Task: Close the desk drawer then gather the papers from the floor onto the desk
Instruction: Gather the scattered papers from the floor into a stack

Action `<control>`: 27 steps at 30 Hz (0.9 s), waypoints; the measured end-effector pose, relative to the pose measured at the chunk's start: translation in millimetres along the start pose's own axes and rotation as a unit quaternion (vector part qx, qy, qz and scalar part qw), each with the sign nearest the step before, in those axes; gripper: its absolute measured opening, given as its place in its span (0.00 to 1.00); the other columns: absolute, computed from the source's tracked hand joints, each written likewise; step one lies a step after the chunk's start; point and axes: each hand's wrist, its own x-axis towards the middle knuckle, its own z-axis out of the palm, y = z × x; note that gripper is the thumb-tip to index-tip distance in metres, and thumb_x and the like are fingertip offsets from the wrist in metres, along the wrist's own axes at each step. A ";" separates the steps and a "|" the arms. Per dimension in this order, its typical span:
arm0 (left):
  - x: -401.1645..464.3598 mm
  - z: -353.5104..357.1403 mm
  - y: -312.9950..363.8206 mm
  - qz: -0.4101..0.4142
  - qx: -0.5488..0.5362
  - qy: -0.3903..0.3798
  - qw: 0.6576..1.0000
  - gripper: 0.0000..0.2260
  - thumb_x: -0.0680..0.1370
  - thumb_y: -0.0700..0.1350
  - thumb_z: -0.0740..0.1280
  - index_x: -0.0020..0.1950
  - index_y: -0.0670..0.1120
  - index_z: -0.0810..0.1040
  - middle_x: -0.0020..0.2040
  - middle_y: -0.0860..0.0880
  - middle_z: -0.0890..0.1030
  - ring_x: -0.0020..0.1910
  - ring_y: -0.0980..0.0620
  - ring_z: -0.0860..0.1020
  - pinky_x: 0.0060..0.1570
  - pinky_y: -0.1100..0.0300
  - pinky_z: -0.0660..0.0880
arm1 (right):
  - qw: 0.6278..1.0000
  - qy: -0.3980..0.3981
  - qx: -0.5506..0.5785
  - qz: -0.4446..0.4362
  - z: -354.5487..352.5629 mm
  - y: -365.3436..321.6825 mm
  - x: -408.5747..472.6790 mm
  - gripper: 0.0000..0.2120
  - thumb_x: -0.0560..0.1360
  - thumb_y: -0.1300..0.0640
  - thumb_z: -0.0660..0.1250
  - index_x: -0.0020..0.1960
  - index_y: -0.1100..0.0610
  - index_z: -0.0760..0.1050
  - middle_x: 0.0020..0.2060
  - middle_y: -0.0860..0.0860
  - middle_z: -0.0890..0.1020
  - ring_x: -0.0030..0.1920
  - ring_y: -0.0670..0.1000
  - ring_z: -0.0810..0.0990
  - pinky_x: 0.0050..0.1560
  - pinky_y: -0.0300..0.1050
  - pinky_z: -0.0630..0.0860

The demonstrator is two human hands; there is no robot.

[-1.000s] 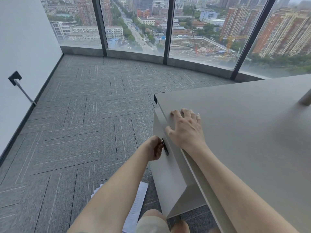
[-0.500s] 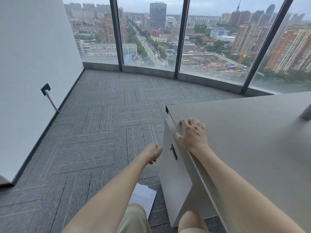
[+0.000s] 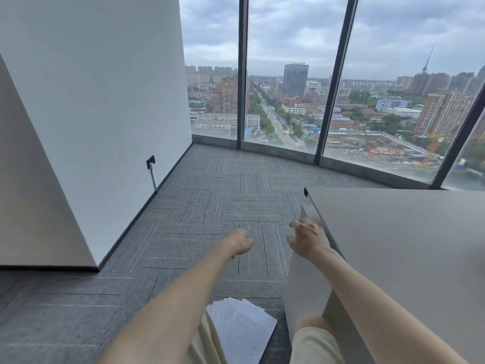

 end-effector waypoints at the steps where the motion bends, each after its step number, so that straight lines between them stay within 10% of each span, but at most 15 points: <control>1: -8.2 -3.3 -5.5 -0.008 -0.005 0.000 1.000 0.11 0.81 0.49 0.57 0.50 0.42 0.73 0.45 0.44 0.76 0.36 0.48 0.74 0.44 0.50 0.78 | 1.000 -0.016 0.008 -0.008 1.0 -7.7 -7.1 0.22 0.77 0.50 0.62 0.69 0.56 0.73 0.65 0.58 0.77 0.64 0.60 0.77 0.63 0.54 0.72; 5: -31.6 -11.2 -25.5 -0.032 -0.010 0.010 0.999 0.23 0.80 0.50 0.58 0.73 0.40 0.66 0.68 0.39 0.73 0.54 0.42 0.79 0.44 0.53 0.79 | 0.997 -0.063 0.025 -0.036 9.0 -31.1 -24.6 0.24 0.78 0.49 0.63 0.72 0.54 0.70 0.70 0.58 0.73 0.67 0.61 0.74 0.63 0.55 0.74; 18: 40.3 37.7 -109.7 -0.120 -0.033 -0.009 0.992 0.18 0.79 0.48 0.60 0.65 0.38 0.73 0.62 0.39 0.77 0.53 0.41 0.77 0.47 0.55 0.75 | 0.973 -0.219 0.076 -0.017 121.8 -48.5 46.8 0.26 0.79 0.49 0.63 0.73 0.59 0.69 0.72 0.59 0.73 0.72 0.59 0.70 0.67 0.51 0.69; 22: 90.0 75.0 -145.3 -0.158 -0.088 -0.028 0.983 0.06 0.78 0.44 0.61 0.50 0.42 0.72 0.49 0.42 0.77 0.44 0.45 0.74 0.33 0.59 0.67 | 0.963 -0.255 0.086 -0.002 191.7 -48.2 88.6 0.23 0.79 0.51 0.61 0.73 0.56 0.69 0.71 0.60 0.71 0.68 0.61 0.72 0.65 0.54 0.72; 27: 152.3 127.5 -204.0 -0.232 -0.119 -0.061 0.963 0.12 0.78 0.46 0.62 0.56 0.40 0.72 0.58 0.41 0.76 0.47 0.45 0.72 0.37 0.57 0.66 | 0.956 -0.275 0.102 0.022 280.4 -50.5 141.8 0.22 0.80 0.51 0.59 0.72 0.55 0.69 0.68 0.59 0.74 0.63 0.61 0.76 0.58 0.53 0.75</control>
